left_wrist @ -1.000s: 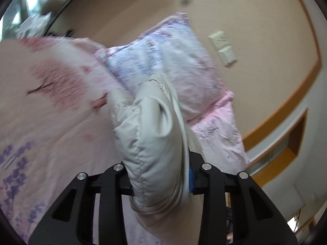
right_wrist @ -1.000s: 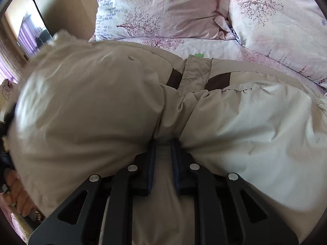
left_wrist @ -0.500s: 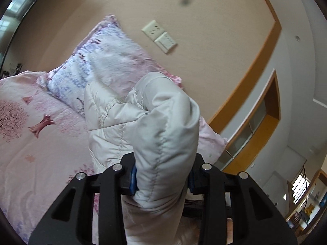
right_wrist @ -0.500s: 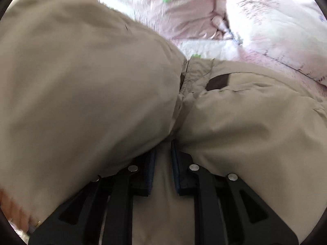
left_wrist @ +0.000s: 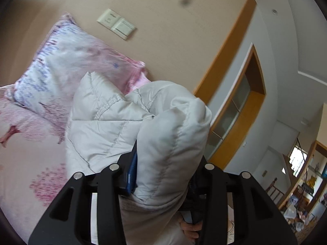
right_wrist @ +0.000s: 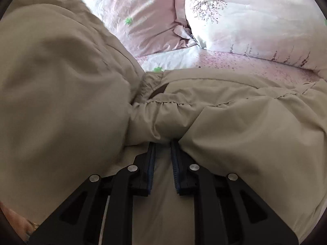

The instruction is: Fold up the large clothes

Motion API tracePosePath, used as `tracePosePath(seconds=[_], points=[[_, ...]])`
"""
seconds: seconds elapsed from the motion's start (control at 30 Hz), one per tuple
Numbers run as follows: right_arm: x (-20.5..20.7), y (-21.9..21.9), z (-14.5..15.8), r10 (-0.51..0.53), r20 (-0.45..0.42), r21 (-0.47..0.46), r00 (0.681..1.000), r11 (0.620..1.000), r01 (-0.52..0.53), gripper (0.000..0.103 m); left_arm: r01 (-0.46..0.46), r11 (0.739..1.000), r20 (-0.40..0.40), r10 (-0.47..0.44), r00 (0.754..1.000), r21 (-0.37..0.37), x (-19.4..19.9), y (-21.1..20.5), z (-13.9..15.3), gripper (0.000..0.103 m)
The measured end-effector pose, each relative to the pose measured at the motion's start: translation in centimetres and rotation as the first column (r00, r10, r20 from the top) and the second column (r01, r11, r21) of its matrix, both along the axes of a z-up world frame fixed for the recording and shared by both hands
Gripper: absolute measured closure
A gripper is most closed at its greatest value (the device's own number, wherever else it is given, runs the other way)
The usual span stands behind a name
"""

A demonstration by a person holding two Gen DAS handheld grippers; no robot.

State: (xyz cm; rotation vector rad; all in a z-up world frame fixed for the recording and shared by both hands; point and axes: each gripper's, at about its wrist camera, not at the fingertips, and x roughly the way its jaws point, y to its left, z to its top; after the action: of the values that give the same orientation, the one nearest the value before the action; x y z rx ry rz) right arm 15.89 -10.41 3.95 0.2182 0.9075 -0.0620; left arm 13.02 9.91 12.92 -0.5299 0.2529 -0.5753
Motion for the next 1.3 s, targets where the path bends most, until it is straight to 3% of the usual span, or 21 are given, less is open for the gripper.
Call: tracePosePath(seconds=[0.17, 0.23, 0.3, 0.5, 0.67, 0.83, 0.93, 1.07, 1.3], points=[[-7.1, -3.5, 3.9, -0.041, 0.205, 0.036, 0.978, 0.999, 0.034, 0.081, 0.086, 0.994, 0.032, -0.088, 0.996, 0.064, 0.3, -4.8, 0.3, 0.064], [-10.4, -5.5, 5.0, -0.123, 0.278, 0.012, 0.953, 0.992, 0.124, 0.067, 0.138, 0.986, 0.033, -0.142, 0.989, 0.095, 0.6, -7.4, 0.1, 0.063], [-13.0, -7.7, 5.6, -0.203, 0.316, -0.012, 0.927, 0.976, 0.218, 0.066, 0.185, 0.975, 0.026, -0.19, 0.981, 0.12, 1.0, -9.7, -0.3, 0.063], [-17.8, -14.1, 5.5, -0.426, 0.322, 0.044, 0.845, 0.899, 0.437, 0.066, 0.292, 0.927, -0.018, -0.296, 0.955, 0.234, 2.0, -17.2, -2.8, 0.062], [-18.8, -16.7, 5.6, -0.481, 0.335, 0.102, 0.81, 0.873, 0.476, 0.066, 0.316, 0.865, -0.002, -0.342, 0.94, 0.391, 1.2, -21.9, -4.5, 0.058], [-19.3, -16.2, 7.0, -0.399, 0.383, 0.156, 0.833, 0.917, 0.368, 0.064, 0.305, 0.797, 0.037, -0.378, 0.925, 0.521, -0.1, -24.3, -6.5, 0.051], [-18.6, -15.6, 7.8, -0.304, 0.403, 0.231, 0.863, 0.947, 0.225, 0.05, 0.306, 0.763, 0.052, -0.405, 0.913, 0.57, -1.0, -25.0, -7.5, 0.046], [-16.8, -13.7, 8.3, -0.168, 0.395, 0.254, 0.903, 0.965, 0.069, 0.045, 0.307, 0.723, 0.058, -0.432, 0.9, 0.619, -2.3, -25.9, -8.4, 0.042], [-14.1, -11.2, 7.5, -0.084, 0.328, 0.195, 0.941, 0.981, 0.019, 0.045, 0.302, 0.67, 0.059, -0.459, 0.887, 0.678, -3.4, -27.0, -9.8, 0.034]])
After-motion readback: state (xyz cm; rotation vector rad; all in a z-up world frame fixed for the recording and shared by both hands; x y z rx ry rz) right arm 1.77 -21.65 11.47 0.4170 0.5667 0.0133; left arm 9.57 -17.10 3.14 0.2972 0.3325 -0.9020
